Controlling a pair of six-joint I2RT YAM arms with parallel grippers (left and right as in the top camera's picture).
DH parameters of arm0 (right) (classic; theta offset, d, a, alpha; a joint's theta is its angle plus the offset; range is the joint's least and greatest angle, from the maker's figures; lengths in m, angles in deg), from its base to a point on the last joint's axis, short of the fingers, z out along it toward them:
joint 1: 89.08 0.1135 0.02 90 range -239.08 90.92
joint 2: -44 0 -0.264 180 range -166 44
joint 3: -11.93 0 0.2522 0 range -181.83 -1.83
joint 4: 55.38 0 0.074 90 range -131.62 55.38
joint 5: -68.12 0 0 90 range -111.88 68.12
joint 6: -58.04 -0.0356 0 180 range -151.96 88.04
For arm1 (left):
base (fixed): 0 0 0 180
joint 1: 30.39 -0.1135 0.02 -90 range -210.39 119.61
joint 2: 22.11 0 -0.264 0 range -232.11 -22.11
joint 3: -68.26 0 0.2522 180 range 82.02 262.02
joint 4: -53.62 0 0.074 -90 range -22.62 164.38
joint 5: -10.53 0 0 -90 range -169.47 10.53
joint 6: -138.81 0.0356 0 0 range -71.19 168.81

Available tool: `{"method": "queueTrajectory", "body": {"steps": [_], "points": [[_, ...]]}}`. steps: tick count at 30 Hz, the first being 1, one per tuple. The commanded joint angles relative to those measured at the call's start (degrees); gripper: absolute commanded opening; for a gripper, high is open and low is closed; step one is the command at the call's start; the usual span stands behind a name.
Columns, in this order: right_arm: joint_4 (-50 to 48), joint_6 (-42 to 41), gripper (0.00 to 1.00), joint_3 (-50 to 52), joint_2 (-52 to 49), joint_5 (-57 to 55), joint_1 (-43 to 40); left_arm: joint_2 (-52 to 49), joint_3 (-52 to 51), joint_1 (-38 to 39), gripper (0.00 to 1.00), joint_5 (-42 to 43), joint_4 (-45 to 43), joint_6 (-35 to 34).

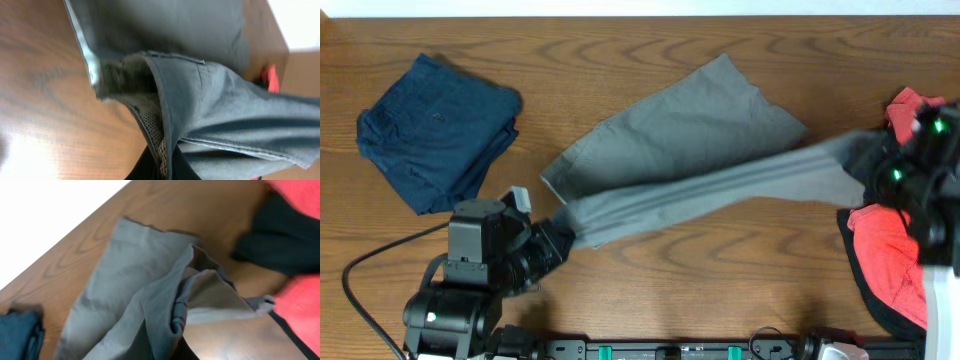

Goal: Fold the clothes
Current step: 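Lift the hems and fold them upward toward the waistband with both grippers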

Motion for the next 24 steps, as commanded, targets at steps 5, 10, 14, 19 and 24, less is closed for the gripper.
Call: {"method": "queueTrajectory", "body": {"steps": [5, 10, 14, 19, 24], "points": [[-16.87, 2.89, 0.01, -1.60, -12.57, -5.14, 3.32, -7.82, 0.39, -1.09, 0.06, -20.68, -5.25, -7.45], [-29.59, 2.49, 0.01, -1.60, -21.09, -5.38, 8.33, -16.46, 0.39, -1.20, 0.06, -22.49, -9.18, -11.98], [-37.62, 0.83, 0.01, -1.60, -27.80, -5.35, 11.32, -23.32, 0.37, -1.20, 0.06, -26.75, -13.11, -16.22], [-45.59, -1.09, 0.02, -1.60, -35.28, -5.60, 13.81, -30.82, 0.37, -1.20, 0.07, -29.33, -21.35, -16.94], [-50.73, -3.17, 0.90, -1.60, -41.83, -5.18, 15.34, -35.67, 0.37, -1.22, 0.70, -29.35, -26.38, -16.92]]}}
